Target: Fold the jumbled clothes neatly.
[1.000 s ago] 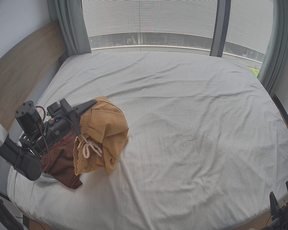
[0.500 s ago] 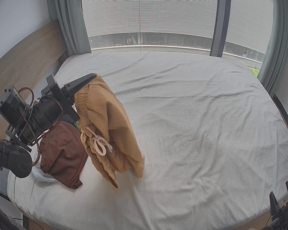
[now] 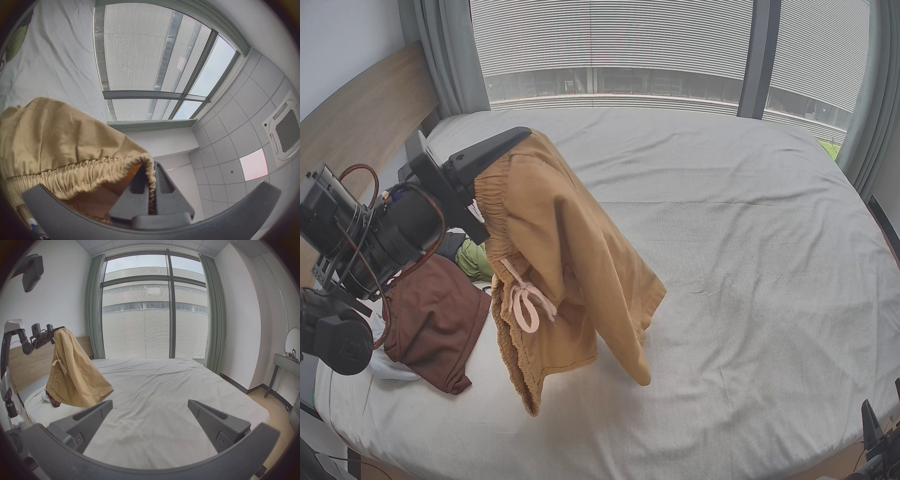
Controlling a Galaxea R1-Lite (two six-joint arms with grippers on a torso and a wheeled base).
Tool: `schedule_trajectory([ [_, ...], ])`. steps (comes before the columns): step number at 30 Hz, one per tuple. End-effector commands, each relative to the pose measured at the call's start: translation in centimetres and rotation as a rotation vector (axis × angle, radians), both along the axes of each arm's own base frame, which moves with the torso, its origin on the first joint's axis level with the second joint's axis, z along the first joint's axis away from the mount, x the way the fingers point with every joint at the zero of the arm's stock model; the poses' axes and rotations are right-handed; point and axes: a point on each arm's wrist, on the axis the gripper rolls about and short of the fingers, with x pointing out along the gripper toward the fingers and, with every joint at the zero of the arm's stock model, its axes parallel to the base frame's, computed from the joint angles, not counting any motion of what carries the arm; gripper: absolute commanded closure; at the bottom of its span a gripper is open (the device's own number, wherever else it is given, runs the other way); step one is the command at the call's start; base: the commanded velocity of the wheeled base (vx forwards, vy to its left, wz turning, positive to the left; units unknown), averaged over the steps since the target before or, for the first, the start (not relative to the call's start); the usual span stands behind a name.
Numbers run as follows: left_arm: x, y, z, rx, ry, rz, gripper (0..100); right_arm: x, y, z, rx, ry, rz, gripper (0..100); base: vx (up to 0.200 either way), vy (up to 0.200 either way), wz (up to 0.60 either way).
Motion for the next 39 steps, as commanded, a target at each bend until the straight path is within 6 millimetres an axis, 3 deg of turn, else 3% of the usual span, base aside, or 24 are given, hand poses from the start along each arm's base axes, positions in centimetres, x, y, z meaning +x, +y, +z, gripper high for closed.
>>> schedule_trajectory([
  [1,-0.1,-1.2,0.0,-0.001,-0.002,-0.037,100,0.0,0.0,-0.5,0.000,0.002,0.000,0,0.000,0.000,0.00],
  [15,1.0,-6.1,-1.8,-0.020,-0.035,-0.156,100,0.0,0.0,-0.5,0.000,0.002,0.000,0,0.000,0.000,0.00],
  [21,0.3,-7.7,-2.0,-0.021,-0.065,-0.196,100,0.0,0.0,-0.5,0.000,0.003,0.000,0,0.000,0.000,0.00],
  [33,0.1,-11.3,-0.9,-0.062,-0.116,-0.290,100,0.0,0.0,-0.5,0.000,0.003,-0.002,0,0.000,0.000,0.00],
  [39,-1.2,-12.8,0.0,-0.085,-0.143,-0.353,100,0.0,0.0,-0.5,0.000,0.002,0.000,0,0.000,0.000,0.00],
])
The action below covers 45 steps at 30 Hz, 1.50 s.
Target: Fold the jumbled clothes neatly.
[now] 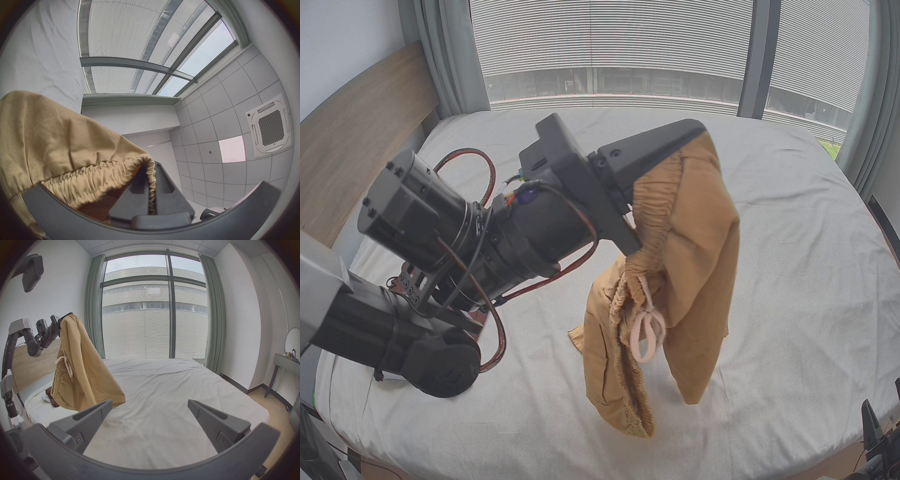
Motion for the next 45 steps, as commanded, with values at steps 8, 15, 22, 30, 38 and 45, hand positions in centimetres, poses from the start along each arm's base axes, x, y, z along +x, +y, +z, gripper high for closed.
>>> schedule_trajectory([
  [8,-1.1,-2.8,0.8,-0.045,-0.012,-0.081,100,0.0,0.0,-0.5,0.000,0.003,-0.001,0,0.000,0.000,0.00],
  [15,1.6,-2.6,-1.3,-0.020,0.045,0.006,100,0.0,0.0,-0.5,0.000,0.003,0.000,0,0.000,0.000,0.00],
  [22,4.2,0.8,-2.5,0.020,0.024,0.169,100,0.0,0.0,-0.5,0.000,0.003,0.000,0,0.000,0.000,0.00],
  [30,5.3,4.6,-4.9,0.134,-0.042,0.353,100,0.0,0.0,-0.5,0.000,0.003,-0.001,0,0.000,0.000,0.00],
  [38,5.0,7.3,-4.9,0.183,-0.102,0.449,100,0.0,0.0,-0.5,0.000,0.002,-0.001,0,0.000,0.000,0.00],
  [45,5.5,9.8,-6.4,0.284,-0.194,0.571,100,0.0,0.0,-0.5,0.000,0.003,0.002,0,0.000,0.000,0.00],
])
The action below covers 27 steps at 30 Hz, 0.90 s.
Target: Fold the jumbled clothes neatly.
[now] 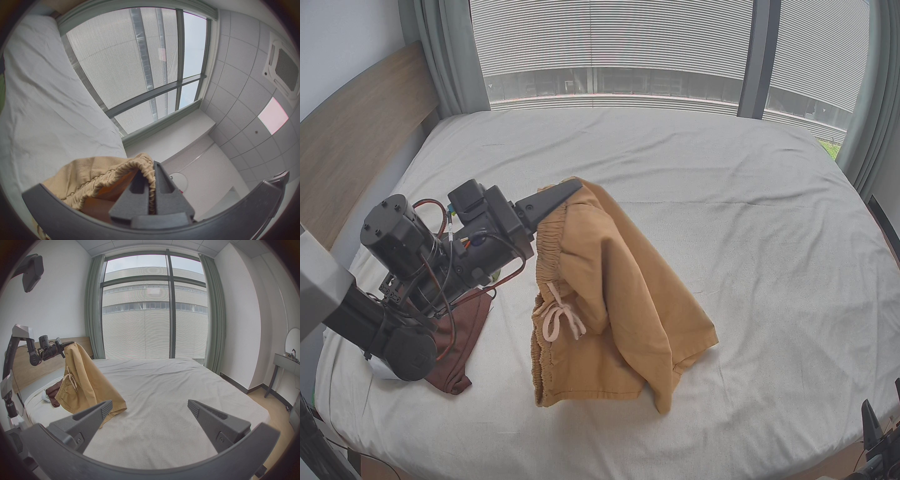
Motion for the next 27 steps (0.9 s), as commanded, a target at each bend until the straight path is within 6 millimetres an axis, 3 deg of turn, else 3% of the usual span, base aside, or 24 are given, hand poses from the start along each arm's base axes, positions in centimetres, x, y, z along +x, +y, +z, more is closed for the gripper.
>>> schedule_trajectory([
  [1,0.1,1.9,-0.5,0.035,-0.007,0.062,100,0.0,0.0,-0.5,-0.002,0.001,0.002,0,0.000,0.000,0.00],
  [9,0.4,3.8,-0.4,0.078,-0.056,0.103,100,0.0,0.0,-0.5,-0.002,0.001,0.002,0,0.000,0.000,0.00],
  [27,0.5,5.1,-1.8,0.124,-0.039,0.157,100,0.0,0.0,-0.5,-0.002,0.001,0.003,0,0.000,0.000,0.00],
])
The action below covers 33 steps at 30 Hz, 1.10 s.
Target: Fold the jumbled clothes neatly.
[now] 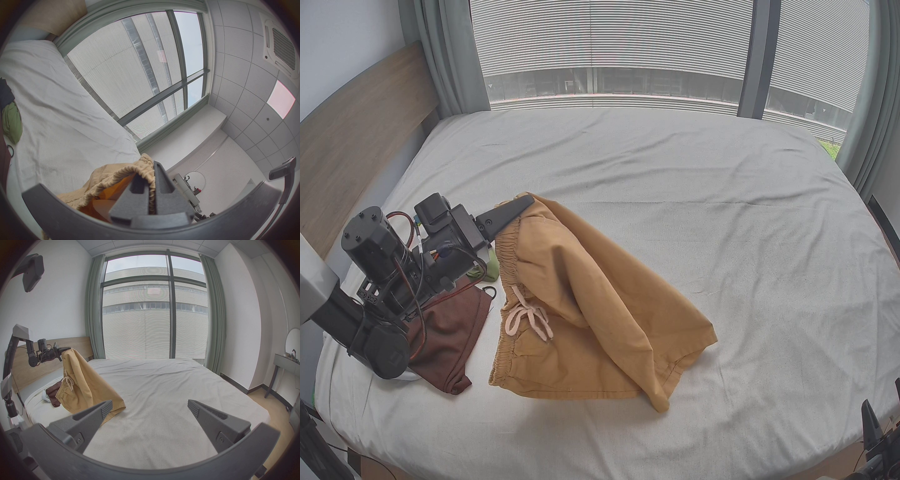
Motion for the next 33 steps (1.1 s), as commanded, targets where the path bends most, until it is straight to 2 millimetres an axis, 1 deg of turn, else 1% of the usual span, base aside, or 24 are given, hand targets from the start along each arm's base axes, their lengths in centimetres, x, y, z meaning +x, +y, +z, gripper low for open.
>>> schedule_trajectory([
  [1,0.0,0.1,-0.2,0.003,0.008,0.006,100,0.0,0.0,-0.5,0.003,0.001,0.002,0,0.000,0.000,0.00],
  [6,0.0,0.4,-0.5,0.027,-0.007,0.018,100,0.0,0.0,-0.5,0.006,0.001,0.003,0,0.000,0.000,0.00],
  [10,0.1,1.1,-0.8,0.039,0.001,0.037,100,0.0,0.0,-0.5,0.006,0.001,0.002,0,0.000,0.000,0.00],
  [15,0.2,1.2,-1.4,0.054,0.011,0.031,100,0.0,0.0,-0.3,0.005,-0.017,0.000,0,0.000,0.000,0.00],
  [16,0.3,1.2,-2.0,0.080,0.008,0.034,100,-0.4,0.0,1.5,0.005,-0.106,0.000,0,0.000,0.000,0.00],
  [17,0.3,1.2,-2.0,0.085,0.006,0.036,100,-0.5,0.0,2.0,0.004,-0.127,-0.001,0,0.000,0.000,0.00],
  [18,0.3,1.2,-2.0,0.085,0.006,0.036,100,-0.5,0.0,2.0,0.004,-0.127,-0.001,0,0.000,0.000,0.00],
  [19,0.6,1.2,-2.8,0.125,-0.008,0.043,100,-1.1,0.0,6.1,0.004,-0.199,0.003,0,0.000,0.000,0.00],
  [20,0.6,1.2,-2.9,0.132,-0.012,0.045,100,-0.9,0.0,6.9,0.005,-0.187,0.006,0,0.000,0.000,0.00],
  [21,0.6,1.2,-3.0,0.137,-0.013,0.044,100,-0.6,0.0,7.7,0.008,-0.169,0.019,0,0.000,0.000,0.00],
  [22,0.7,1.3,-3.0,0.137,-0.013,0.046,100,-0.3,0.0,8.1,0.015,-0.150,0.035,0,0.000,0.000,0.00],
  [24,0.7,1.4,-3.1,0.137,-0.011,0.050,100,0.8,0.1,8.5,0.047,-0.085,0.103,0,0.000,0.000,0.00],
  [25,0.7,1.4,-3.1,0.137,-0.011,0.050,100,0.8,0.1,8.5,0.047,-0.085,0.103,0,0.000,0.000,0.00],
  [26,0.7,1.7,-3.1,0.138,-0.007,0.058,100,1.9,0.2,8.7,0.079,-0.027,0.155,0,0.000,0.000,0.00],
  [27,0.7,2.0,-3.2,0.140,-0.004,0.067,100,3.4,0.4,9.2,0.139,0.050,0.220,0,0.000,0.000,0.00],
  [30,0.8,2.2,-3.3,0.140,-0.002,0.071,100,5.8,1.0,10.4,0.245,0.132,0.338,0,0.000,0.000,0.00],
  [33,0.8,2.2,-3.3,0.140,-0.002,0.071,100,8.1,1.7,11.2,0.309,0.173,0.397,0,0.000,0.000,0.00],
])
